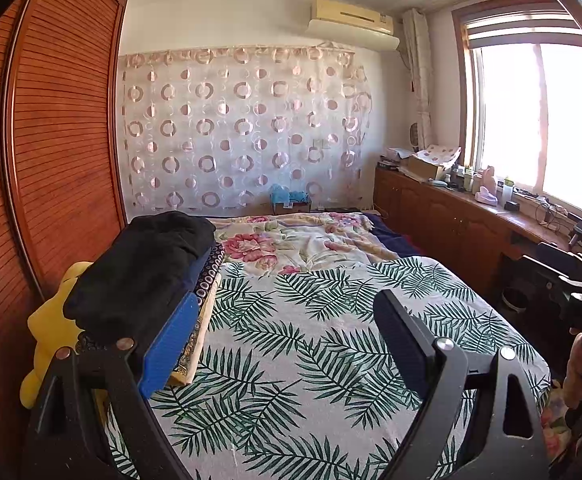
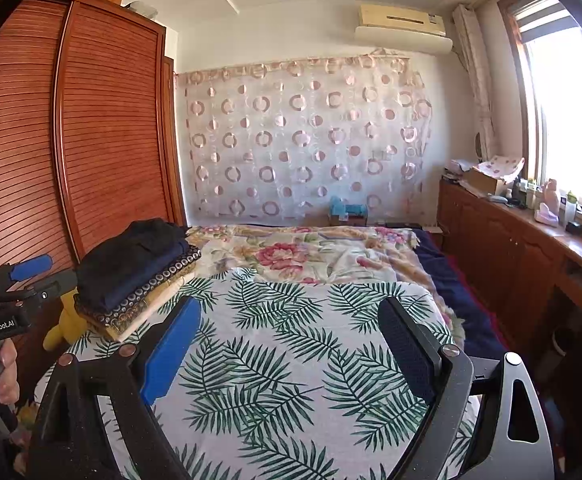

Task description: Fold small clothes

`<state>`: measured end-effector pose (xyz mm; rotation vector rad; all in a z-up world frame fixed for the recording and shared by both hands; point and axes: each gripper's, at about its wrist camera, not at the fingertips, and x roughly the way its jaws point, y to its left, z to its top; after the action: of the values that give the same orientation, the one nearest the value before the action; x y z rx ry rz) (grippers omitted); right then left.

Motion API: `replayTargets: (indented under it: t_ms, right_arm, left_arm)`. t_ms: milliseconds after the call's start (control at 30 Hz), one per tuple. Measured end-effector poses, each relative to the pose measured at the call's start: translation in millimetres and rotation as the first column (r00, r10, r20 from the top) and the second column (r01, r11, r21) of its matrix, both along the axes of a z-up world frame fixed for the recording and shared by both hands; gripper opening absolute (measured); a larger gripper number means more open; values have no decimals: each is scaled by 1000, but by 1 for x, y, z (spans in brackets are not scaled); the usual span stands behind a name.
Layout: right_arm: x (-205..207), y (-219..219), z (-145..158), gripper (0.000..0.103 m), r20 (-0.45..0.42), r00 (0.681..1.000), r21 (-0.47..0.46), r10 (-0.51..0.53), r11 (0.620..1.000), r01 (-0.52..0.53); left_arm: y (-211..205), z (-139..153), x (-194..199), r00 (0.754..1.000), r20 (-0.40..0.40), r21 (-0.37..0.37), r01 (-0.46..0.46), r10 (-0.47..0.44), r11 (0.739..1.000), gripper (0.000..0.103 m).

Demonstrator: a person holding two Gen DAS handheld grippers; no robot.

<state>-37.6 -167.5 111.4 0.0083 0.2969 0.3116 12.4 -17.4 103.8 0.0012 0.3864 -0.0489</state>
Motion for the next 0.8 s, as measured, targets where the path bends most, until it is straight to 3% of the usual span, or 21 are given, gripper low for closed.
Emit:
replayTargets:
  t_ms: [800]
  right_arm:
    - [2, -47, -7, 91, 9, 1000, 3, 5, 1000, -5]
  left_arm:
    - [-12, -4, -2, 1000, -4, 2, 14, -14, 1000, 90]
